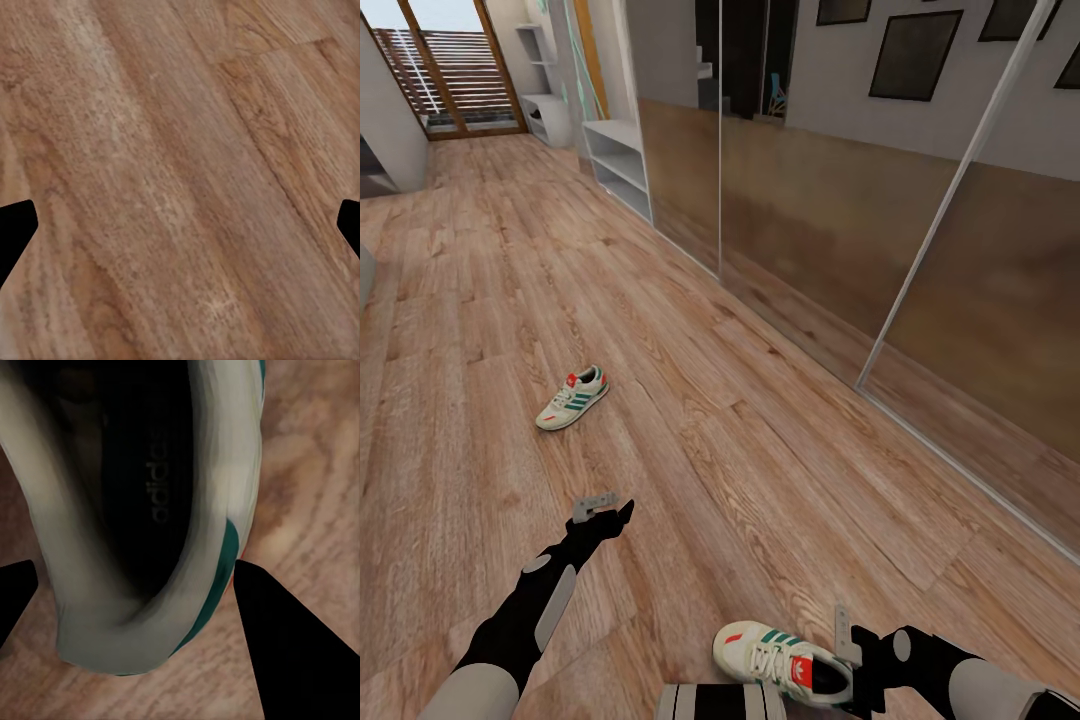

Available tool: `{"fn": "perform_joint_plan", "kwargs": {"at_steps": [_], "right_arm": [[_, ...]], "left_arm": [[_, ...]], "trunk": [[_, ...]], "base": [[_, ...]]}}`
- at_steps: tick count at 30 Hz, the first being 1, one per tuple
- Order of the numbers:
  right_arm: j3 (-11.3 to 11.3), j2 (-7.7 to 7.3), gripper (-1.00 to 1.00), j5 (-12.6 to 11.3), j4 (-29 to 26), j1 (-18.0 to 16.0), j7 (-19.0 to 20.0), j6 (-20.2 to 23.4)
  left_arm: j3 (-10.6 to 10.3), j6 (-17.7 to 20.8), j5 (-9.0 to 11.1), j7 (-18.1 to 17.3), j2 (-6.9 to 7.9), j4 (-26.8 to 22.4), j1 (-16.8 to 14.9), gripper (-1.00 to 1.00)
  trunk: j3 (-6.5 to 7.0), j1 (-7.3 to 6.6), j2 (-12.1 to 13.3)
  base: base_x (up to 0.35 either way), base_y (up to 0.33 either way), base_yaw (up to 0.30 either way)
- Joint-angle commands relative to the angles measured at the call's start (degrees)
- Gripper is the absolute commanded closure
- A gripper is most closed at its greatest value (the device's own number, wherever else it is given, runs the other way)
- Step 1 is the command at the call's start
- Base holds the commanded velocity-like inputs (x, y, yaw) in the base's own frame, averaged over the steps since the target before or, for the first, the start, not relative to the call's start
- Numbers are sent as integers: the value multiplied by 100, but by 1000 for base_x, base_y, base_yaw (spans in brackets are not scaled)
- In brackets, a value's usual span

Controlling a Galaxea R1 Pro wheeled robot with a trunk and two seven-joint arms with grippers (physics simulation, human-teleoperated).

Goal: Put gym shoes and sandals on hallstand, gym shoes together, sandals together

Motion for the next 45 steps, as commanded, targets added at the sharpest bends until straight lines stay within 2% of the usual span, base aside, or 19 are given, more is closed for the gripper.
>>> {"fn": "perform_joint_plan", "kwargs": {"at_steps": [1,8,15,26,32,36,37,38,40,42,43,45], "right_arm": [[-1,0,100,-12,0,0,0,6],[-4,0,100,-12,0,0,0,6],[-13,0,100,-14,-4,0,-11,6],[-30,-6,100,-29,-10,0,-520,13],[-319,-8,100,-30,-18,-7,-651,21],[-782,-14,100,-34,-38,-8,-860,27],[-1034,-15,100,-35,-77,-8,-1064,29],[-1186,-17,100,-36,-106,-8,-1174,30],[-2001,-22,100,-37,-239,-9,-1500,31],[-2428,-19,100,-40,-282,-9,-1584,33],[-2855,-12,100,-45,-315,-9,-1637,38],[-3295,-1,100,-52,-340,-10,-1671,45]], "left_arm": [[0,0,-2,-1,0,1,0,-100],[0,0,-4,-1,0,1,0,-100],[0,0,-5,-3,0,3,0,-100],[0,1,-1,-4,0,4,0,-100],[0,5,-4,-4,0,-1,0,-100],[0,6,-1,-4,0,-1,0,-100],[0,7,-1,-2,0,-1,0,-100],[0,7,0,-3,0,-1,0,-100],[0,8,2,-4,0,-2,0,-100],[0,10,1,-2,0,-2,0,-100],[0,13,2,-3,0,-2,0,-100],[0,15,3,-3,0,-2,0,-100]], "trunk": [[0,0,0],[0,0,0],[155,-18,9],[399,-46,24],[532,-62,32],[620,-72,37],[642,-75,39],[665,-77,40],[709,-83,43],[753,-88,45],[775,-90,47],[820,-95,49]], "base": [[0,0,0],[0,0,0],[0,0,0],[0,0,0],[0,0,0],[0,0,0],[0,0,0],[0,0,0],[0,0,0],[0,0,0],[0,0,0],[0,0,0]]}}
